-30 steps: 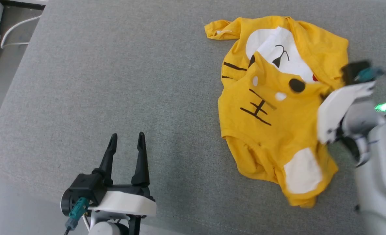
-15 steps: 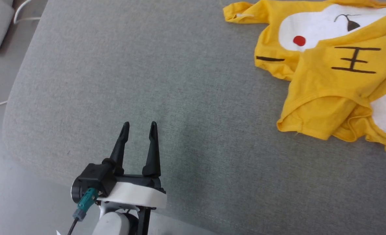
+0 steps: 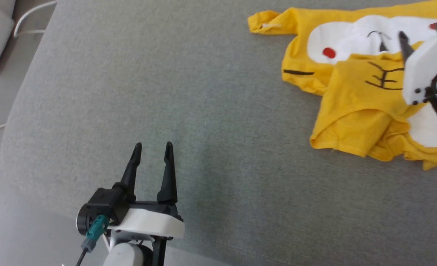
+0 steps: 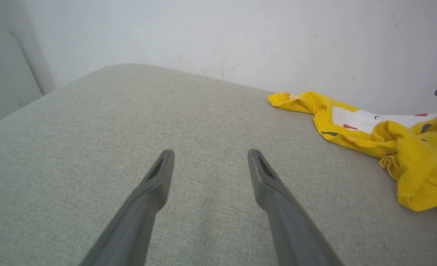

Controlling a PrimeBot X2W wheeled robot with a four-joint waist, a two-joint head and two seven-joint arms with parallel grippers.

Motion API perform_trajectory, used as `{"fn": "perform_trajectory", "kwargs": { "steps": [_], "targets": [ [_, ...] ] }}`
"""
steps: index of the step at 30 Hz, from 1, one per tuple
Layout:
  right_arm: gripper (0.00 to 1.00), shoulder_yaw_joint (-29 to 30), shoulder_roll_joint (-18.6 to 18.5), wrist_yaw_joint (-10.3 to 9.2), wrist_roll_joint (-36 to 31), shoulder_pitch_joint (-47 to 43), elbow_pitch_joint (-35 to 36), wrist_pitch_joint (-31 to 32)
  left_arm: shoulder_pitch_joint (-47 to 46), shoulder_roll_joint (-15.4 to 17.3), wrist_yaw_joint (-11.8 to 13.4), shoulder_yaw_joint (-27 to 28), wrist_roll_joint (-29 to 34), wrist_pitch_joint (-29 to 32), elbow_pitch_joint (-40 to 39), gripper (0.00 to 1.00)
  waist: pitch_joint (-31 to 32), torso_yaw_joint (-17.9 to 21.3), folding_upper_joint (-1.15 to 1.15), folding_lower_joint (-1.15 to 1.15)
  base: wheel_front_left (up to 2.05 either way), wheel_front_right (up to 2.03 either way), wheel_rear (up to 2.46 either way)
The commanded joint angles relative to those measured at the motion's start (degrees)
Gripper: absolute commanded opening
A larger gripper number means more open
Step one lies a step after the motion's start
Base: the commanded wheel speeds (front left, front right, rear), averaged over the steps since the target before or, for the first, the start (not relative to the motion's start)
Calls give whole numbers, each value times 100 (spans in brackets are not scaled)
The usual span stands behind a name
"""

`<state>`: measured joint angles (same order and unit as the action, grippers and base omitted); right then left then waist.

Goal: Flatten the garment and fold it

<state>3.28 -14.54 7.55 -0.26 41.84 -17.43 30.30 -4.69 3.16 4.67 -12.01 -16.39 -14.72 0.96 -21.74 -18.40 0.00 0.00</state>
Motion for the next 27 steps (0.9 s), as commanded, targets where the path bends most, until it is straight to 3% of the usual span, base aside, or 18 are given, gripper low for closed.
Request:
{"fn": "perform_trajectory", "kwargs": {
  "steps": [1, 7, 12, 21, 22, 23, 24, 27],
  "targets": [
    [100, -189, -42, -6, 273, -124, 320, 161, 80, -28, 9, 47, 73, -28, 11, 100, 339, 300, 0, 0, 0, 0, 0],
    [100, -799, -100, -6, 1154, -740, 1344, 1200, 148, -28, -17, 70, 102, -28, 1, 100, 467, 359, 0, 0, 0, 0, 0],
    [100, -987, -147, -6, 1384, -1383, 1509, 1759, 167, -28, -40, 84, 81, -28, -7, 100, 493, 222, 0, 0, 0, 0, 0],
    [100, -967, 57, -6, 923, -1730, 497, 1073, 130, -28, -79, 46, 78, -28, 28, 100, 411, -101, 0, 0, 0, 0, 0],
    [40, -960, 92, -6, 841, -1693, 335, 996, 115, -28, -79, 33, 74, -28, 38, 100, 404, -120, 0, 0, 0, 0, 0],
    [8, -953, 137, -6, 785, -1650, 180, 940, 100, -28, -76, 21, 72, -28, 49, 100, 399, -131, 0, 0, 0, 0, 0],
    [0, -931, 190, -6, 755, -1593, 52, 881, 86, -28, -71, 14, 68, -28, 57, 100, 395, -135, 0, 0, 0, 0, 0],
    [0, -1041, 313, -6, 730, -1373, -134, 669, 63, -28, -45, 27, 60, -28, 70, 100, 422, -100, 0, 0, 0, 0, 0]
  ]
}}
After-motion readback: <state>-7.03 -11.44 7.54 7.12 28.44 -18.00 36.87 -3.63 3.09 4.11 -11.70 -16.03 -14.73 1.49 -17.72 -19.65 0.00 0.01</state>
